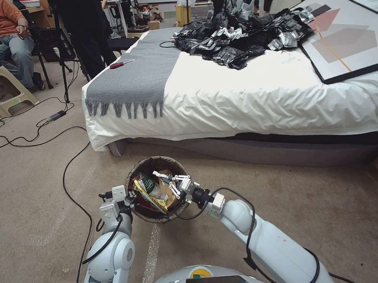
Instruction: Pick up the trash bin, then pick up the garbage from the floor and place it into the trash bin.
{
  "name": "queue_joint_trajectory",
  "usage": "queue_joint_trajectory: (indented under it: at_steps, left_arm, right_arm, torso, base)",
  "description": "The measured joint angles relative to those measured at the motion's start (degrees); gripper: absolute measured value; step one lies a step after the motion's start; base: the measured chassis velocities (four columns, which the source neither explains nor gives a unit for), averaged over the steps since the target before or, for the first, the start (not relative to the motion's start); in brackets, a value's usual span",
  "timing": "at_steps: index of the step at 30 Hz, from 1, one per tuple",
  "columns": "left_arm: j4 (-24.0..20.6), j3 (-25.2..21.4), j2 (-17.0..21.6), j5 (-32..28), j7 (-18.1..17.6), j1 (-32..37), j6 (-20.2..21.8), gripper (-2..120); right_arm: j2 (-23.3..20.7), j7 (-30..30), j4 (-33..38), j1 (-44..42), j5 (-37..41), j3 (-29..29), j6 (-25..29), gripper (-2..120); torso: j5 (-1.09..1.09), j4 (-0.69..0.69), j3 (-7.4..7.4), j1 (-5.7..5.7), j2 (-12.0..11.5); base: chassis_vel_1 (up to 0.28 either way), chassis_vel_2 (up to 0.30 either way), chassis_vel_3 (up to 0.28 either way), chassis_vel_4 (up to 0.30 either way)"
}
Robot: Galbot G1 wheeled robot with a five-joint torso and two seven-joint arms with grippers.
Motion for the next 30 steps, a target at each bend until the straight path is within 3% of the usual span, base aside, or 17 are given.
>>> queue_joint_trajectory:
  at_steps: [3, 6, 17, 22, 24, 25, 27, 30]
  left_arm:
    - [0.0, 0.0, 0.0, 0.0, 0.0, 0.0, 0.0, 0]
    - [0.0, 0.0, 0.0, 0.0, 0.0, 0.0, 0.0, 0]
    - [0.0, 0.0, 0.0, 0.0, 0.0, 0.0, 0.0, 0]
    - [0.0, 0.0, 0.0, 0.0, 0.0, 0.0, 0.0, 0]
    - [0.0, 0.0, 0.0, 0.0, 0.0, 0.0, 0.0, 0]
    - [0.0, 0.0, 0.0, 0.0, 0.0, 0.0, 0.0, 0]
    - [0.0, 0.0, 0.0, 0.0, 0.0, 0.0, 0.0, 0]
    - [0.0, 0.0, 0.0, 0.0, 0.0, 0.0, 0.0, 0]
  right_arm:
    - [0.5, 0.2, -1.8, 0.5, -0.2, 0.0, 0.2, -1]
    - [0.7, 0.3, -2.6, 1.0, -0.1, 0.2, 0.2, 7]
    - [0.9, 0.3, -1.9, 1.2, 0.1, 0.6, -0.1, 51]
    - [0.8, 0.3, -1.4, 1.1, 0.1, 0.6, -0.2, 59]
    - [0.6, 0.3, -1.0, 1.1, 0.1, 0.7, -0.3, 82]
    - [0.6, 0.3, -1.0, 1.1, 0.1, 0.7, -0.3, 82]
    - [0.4, 0.3, -0.6, 1.1, 0.1, 0.8, -0.5, 95]
    - [0.3, 0.3, -0.2, 1.1, 0.2, 0.8, -0.5, 99]
  torso:
    - [0.0, 0.0, 0.0, 0.0, 0.0]
    - [0.0, 0.0, 0.0, 0.0, 0.0]
    - [0.0, 0.0, 0.0, 0.0, 0.0]
    - [0.0, 0.0, 0.0, 0.0, 0.0]
    - [0.0, 0.0, 0.0, 0.0, 0.0]
    - [0.0, 0.0, 0.0, 0.0, 0.0]
    - [0.01, 0.0, 0.0, 0.0, 0.0]
    - [0.0, 0.0, 0.0, 0.0, 0.0]
  base:
    - [0.0, 0.0, 0.0, 0.0]
    - [0.0, 0.0, 0.0, 0.0]
    - [0.0, 0.0, 0.0, 0.0]
    - [0.0, 0.0, 0.0, 0.0]
    - [0.0, 0.0, 0.0, 0.0]
    - [0.0, 0.0, 0.0, 0.0]
    - [0.0, 0.0, 0.0, 0.0]
    - [0.0, 0.0, 0.0, 0.0]
